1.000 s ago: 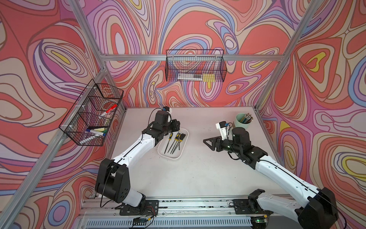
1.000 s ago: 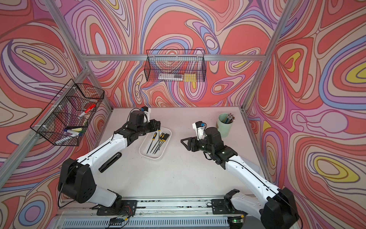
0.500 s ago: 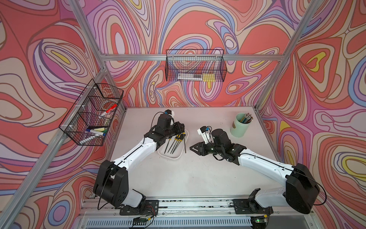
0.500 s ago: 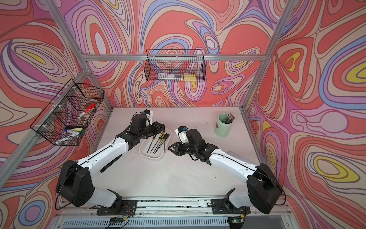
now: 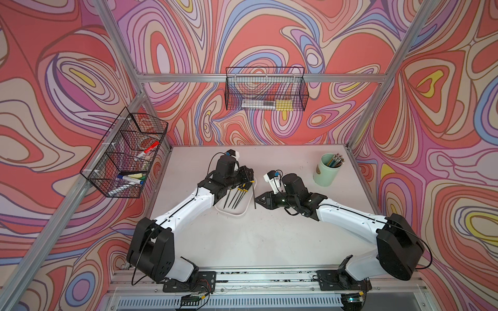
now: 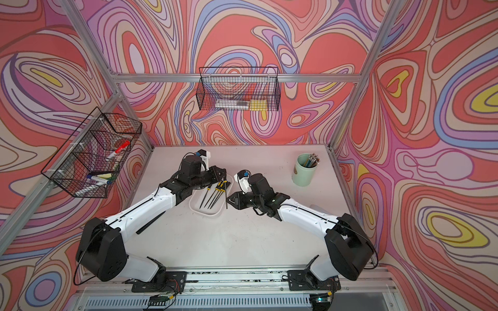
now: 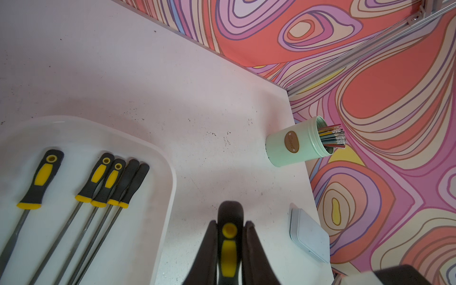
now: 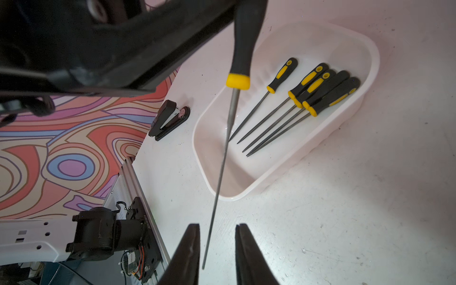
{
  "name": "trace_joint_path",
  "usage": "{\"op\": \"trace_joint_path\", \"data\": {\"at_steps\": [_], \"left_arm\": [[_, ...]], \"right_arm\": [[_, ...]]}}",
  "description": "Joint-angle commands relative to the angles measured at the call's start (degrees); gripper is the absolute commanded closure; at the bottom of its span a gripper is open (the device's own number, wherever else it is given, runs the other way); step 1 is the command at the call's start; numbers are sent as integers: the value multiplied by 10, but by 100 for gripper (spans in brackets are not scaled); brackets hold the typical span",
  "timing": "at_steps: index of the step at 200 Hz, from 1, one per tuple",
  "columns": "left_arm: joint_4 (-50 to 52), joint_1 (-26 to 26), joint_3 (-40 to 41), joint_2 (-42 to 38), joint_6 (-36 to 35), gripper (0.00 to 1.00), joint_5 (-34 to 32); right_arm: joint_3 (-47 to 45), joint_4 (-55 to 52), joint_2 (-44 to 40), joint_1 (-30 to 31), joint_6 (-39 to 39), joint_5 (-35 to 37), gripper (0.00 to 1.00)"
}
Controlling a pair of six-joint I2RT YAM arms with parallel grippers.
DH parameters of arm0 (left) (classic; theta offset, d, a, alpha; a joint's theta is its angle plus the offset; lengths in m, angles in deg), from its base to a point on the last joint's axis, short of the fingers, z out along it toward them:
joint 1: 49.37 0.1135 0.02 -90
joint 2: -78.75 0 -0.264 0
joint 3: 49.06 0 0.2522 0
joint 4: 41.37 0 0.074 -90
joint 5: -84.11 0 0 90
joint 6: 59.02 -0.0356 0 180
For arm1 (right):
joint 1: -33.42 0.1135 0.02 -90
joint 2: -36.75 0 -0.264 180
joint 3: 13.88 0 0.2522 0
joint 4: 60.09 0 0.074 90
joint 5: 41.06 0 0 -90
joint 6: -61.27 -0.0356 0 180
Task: Take the file tool out of the storage box
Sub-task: Pick up the file tool from the storage box.
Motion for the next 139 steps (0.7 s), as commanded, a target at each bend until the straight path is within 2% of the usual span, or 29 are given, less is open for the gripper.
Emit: {"op": "trace_joint_path", "data": {"at_steps": [1, 31, 90, 139], "left_arm": [[-10, -5, -3, -4, 4, 89, -6], [-13, -7, -3, -2, 6, 89, -5], [-15, -8, 1, -7, 7, 89, -3], [-36, -8, 14, -14, 6, 87, 8]], "right_arm": [[12, 15, 11, 4, -3, -10, 74], [15, 19, 21, 4, -4, -18, 79], [18, 19, 26, 4, -6, -18, 100], [11, 23, 20, 4, -6, -9, 100]]}}
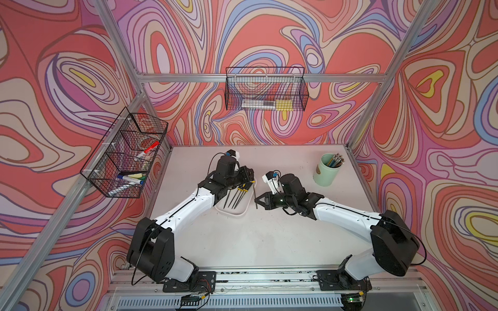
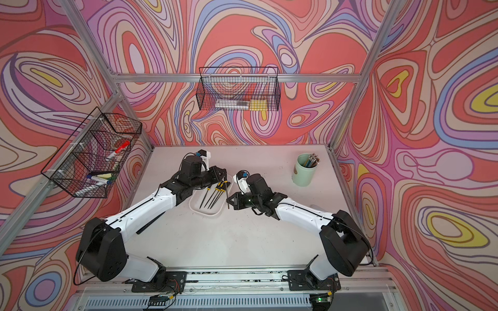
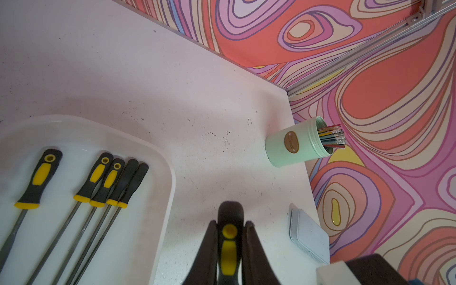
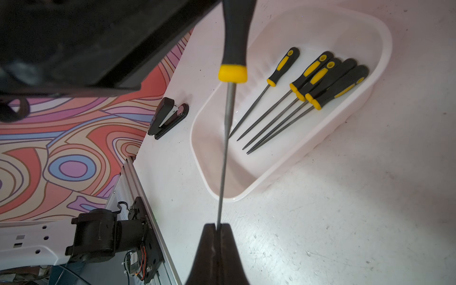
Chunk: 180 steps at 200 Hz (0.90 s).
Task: Take the file tool out of the storage box
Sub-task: Pick up the file tool from the storage box.
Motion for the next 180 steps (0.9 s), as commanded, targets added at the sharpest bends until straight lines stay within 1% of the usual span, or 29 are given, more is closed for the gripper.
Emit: {"op": "trace_joint_path", "data": {"at_steps": [1, 10, 23, 35, 63, 95, 111, 133, 150, 165, 180], "left_arm": [[-31, -6, 11, -13, 2, 87, 11], [-34, -5, 12, -14, -1, 85, 14], [-34, -6, 11, -13, -9, 75, 23], [-29, -5, 7, -12, -18, 60, 29], [-23, -5, 4, -17, -46, 34, 33], [48, -6, -31, -18, -96, 6, 24], [89, -6, -48, -25, -130, 3, 8], [131, -6, -54, -43, -179, 3, -20], [193, -6, -61, -49, -210, 3, -46], [229, -5, -63, -52, -225, 2, -66], [235, -6, -48, -62, -229, 1, -86]], "right_arm": [[9, 14, -2, 3, 9, 1, 100], [7, 12, -5, 4, 9, 6, 100], [6, 9, -8, 4, 12, 14, 100], [5, 5, -13, 4, 13, 23, 100], [11, -35, -28, 4, 28, 62, 100], [16, -115, -54, 3, 54, 126, 100], [21, -168, -67, 3, 65, 172, 100], [33, -252, -82, 0, 78, 243, 100], [49, -324, -85, -9, 84, 289, 100], [67, -383, -82, -21, 86, 320, 100], [81, -429, -74, -39, 89, 339, 100]]}}
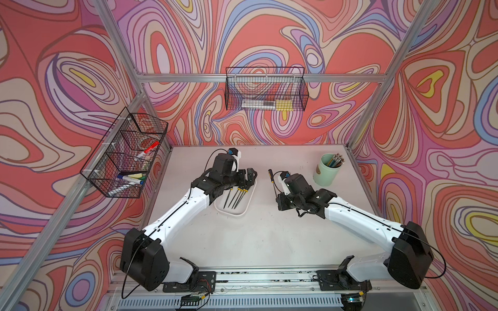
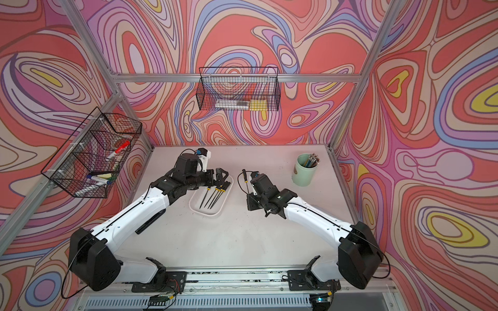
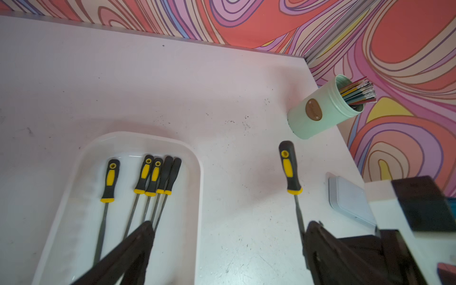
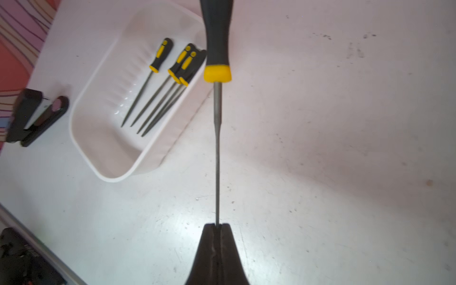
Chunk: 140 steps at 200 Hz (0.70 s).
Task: Take the file tool out of the storage box
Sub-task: Pick up the file tool from the storage box, then place the file tool at the center of the board.
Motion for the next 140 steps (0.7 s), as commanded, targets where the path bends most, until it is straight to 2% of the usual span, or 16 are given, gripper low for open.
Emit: {"op": "trace_joint_path", "data": {"at_steps": [1, 61, 117, 140], "left_arm": [[70, -3, 5, -16, -45, 1, -49], [26, -3, 99, -64, -44, 1, -49], [-11, -3, 157, -102, -49, 1, -37], [-5, -3, 161, -101, -55, 1, -56]], "right_arm": [[27, -123, -2, -24, 16, 77, 100], [62, -188, 73, -122, 53, 40, 100], [91, -196, 175, -160, 73, 8, 100], [101, -197, 206, -165, 65, 6, 100]]}}
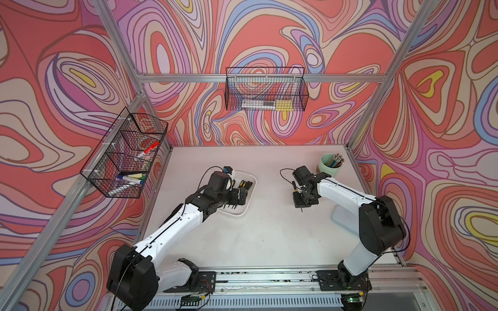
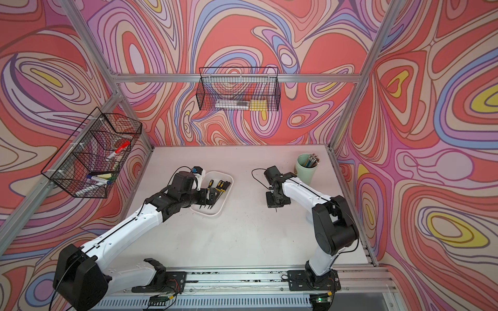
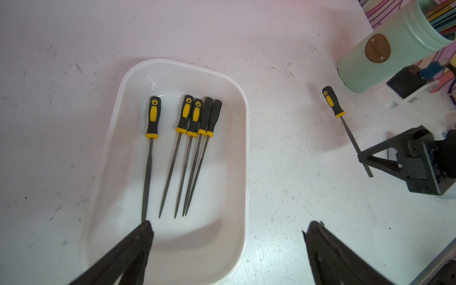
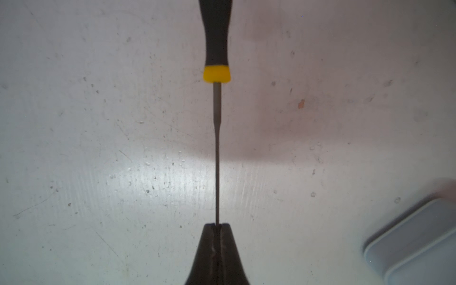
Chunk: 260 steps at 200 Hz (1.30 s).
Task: Take the file tool out of the storage box
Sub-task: Place the file tool at the center of the board.
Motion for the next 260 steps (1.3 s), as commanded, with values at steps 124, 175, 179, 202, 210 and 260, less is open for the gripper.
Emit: {"op": "trace_joint_path", "data": {"at_steps": [124, 175, 179, 202, 210, 260], "left_arm": [[-6, -2, 5, 25, -35, 1, -38], [-8, -2, 0, 41, -33, 1, -45], [-9, -2, -1, 44, -34, 1, -46], [-4, -2, -13, 60, -36, 1, -51], [-3, -2, -17, 66, -38, 1, -52], [0, -2, -59, 125, -51, 3, -81]], "right_arm": [[-27, 39, 72, -8, -53, -3, 98], [-25, 37, 66, -8, -44, 10, 89], [-23, 36, 65, -9, -44, 11, 88], [-12, 30, 56, -8, -37, 18, 82], [-7, 28, 52, -9, -34, 20, 81], [23, 19, -11, -8, -15, 20, 73]]}}
